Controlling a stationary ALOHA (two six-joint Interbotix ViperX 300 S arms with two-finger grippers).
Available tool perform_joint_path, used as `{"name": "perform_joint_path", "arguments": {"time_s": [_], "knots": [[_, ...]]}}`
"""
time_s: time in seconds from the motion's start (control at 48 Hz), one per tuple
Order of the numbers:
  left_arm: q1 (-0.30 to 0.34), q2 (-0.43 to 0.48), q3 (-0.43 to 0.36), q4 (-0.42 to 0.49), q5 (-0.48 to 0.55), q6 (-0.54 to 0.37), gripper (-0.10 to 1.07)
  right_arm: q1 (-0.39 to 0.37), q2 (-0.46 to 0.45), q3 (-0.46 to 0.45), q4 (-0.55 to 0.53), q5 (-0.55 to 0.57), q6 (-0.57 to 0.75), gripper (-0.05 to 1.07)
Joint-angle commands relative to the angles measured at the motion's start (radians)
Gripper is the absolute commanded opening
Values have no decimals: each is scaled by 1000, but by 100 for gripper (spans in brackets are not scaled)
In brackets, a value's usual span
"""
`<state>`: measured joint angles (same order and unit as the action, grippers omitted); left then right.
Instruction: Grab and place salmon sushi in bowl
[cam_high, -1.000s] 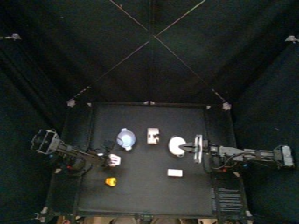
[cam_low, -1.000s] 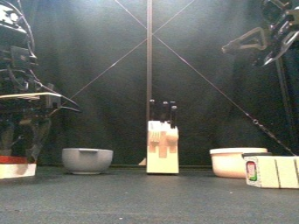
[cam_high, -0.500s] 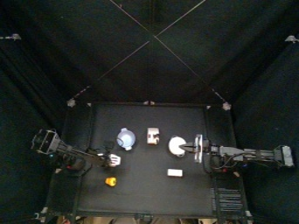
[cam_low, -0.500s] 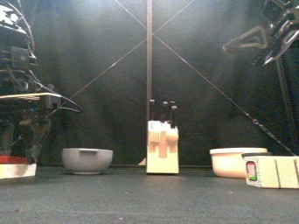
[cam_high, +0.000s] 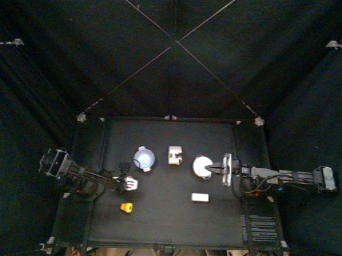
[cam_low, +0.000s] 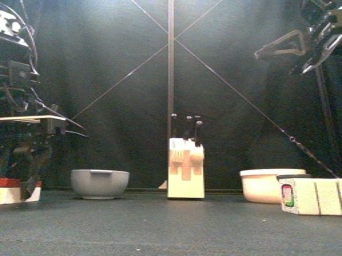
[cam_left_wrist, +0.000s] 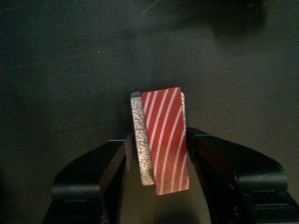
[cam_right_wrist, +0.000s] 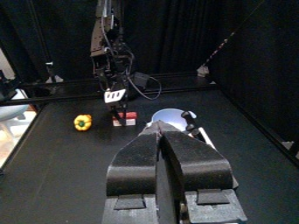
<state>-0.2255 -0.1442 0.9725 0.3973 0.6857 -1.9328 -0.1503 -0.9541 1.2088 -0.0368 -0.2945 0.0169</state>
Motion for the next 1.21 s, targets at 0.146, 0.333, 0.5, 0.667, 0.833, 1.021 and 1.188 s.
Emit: {"name": "perform_joint_path", "arguments": {"time_s": [0.146,0.333,0.5,0.667,0.833,1.021,1.188], "knots": [[0,-3,-5,0,-2,-2,78,-2,3,-17,-2,-5,0,2],[-2,-8,-5,3,8,-2,65,-2,5,-18,5,-3,2,2],[0,-41,-6,35,15,0,59,-2,3,-18,3,-5,2,2],[-2,-104,-34,149,28,5,59,-2,3,-17,5,-5,2,2],[0,-144,-78,342,28,6,59,-2,3,-17,12,-5,2,2],[5,-179,-101,403,21,12,59,-2,3,-18,17,-5,2,2],[66,-215,-112,422,2,60,58,-3,5,-21,15,-5,0,2]]}}
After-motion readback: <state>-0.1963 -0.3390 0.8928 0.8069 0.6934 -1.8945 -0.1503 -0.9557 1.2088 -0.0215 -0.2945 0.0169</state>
